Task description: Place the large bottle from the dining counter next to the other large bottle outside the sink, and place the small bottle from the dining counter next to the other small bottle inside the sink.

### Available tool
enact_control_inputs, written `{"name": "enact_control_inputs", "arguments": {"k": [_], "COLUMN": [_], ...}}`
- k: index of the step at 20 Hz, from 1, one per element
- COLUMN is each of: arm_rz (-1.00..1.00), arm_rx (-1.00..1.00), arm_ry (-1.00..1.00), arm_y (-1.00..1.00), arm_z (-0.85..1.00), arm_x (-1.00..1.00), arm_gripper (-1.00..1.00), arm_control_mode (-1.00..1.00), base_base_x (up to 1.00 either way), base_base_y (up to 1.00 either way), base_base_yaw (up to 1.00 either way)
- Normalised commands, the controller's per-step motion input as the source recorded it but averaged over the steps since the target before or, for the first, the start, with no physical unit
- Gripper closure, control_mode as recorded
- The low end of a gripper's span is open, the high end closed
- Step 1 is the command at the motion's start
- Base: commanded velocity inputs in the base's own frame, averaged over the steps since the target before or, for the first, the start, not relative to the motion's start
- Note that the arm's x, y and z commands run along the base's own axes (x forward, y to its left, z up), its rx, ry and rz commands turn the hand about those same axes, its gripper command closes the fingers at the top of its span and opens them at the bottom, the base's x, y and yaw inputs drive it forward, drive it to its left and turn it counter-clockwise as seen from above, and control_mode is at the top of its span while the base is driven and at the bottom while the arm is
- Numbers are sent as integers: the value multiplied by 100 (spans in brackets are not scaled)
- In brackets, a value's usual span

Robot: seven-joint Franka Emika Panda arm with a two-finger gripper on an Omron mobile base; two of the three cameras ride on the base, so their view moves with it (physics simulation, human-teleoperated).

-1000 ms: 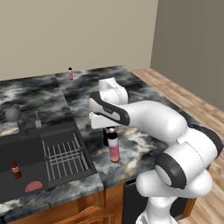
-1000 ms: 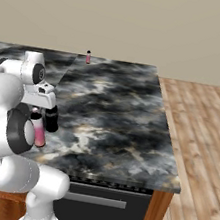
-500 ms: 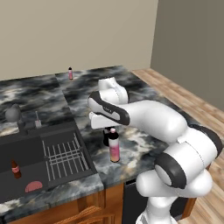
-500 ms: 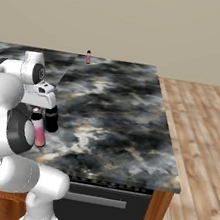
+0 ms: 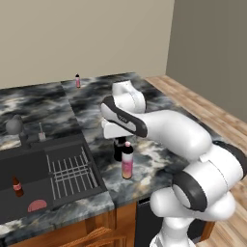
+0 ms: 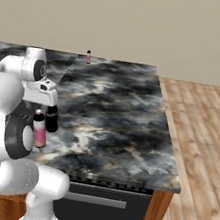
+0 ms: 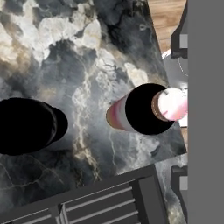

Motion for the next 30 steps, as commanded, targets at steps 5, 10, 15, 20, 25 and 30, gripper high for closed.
{"name": "enact_control_inputs", "arguments": {"k": [5, 10, 15, 20, 25, 30], "arm_rz": [0, 0, 0, 0, 2, 19], "arm_rx": [7, 9, 3, 0, 0, 0], "arm_ry": [-14, -21, -10, -1, -4, -3], "arm_y": [-15, -14, -27, -57, -32, 0], "arm_z": [60, 40, 36, 44, 34, 23], "arm_x": [-39, -74, -41, -18, -36, -44], "arm_gripper": [-100, -100, -100, -100, -100, -100], "arm_control_mode": [-100, -100, -100, -100, -100, -100], "base_base_x": [0, 0, 0, 0, 0, 0], "base_base_y": [0, 0, 0, 0, 0, 0], "base_base_yaw": [0, 0, 0, 0, 0, 0]}}
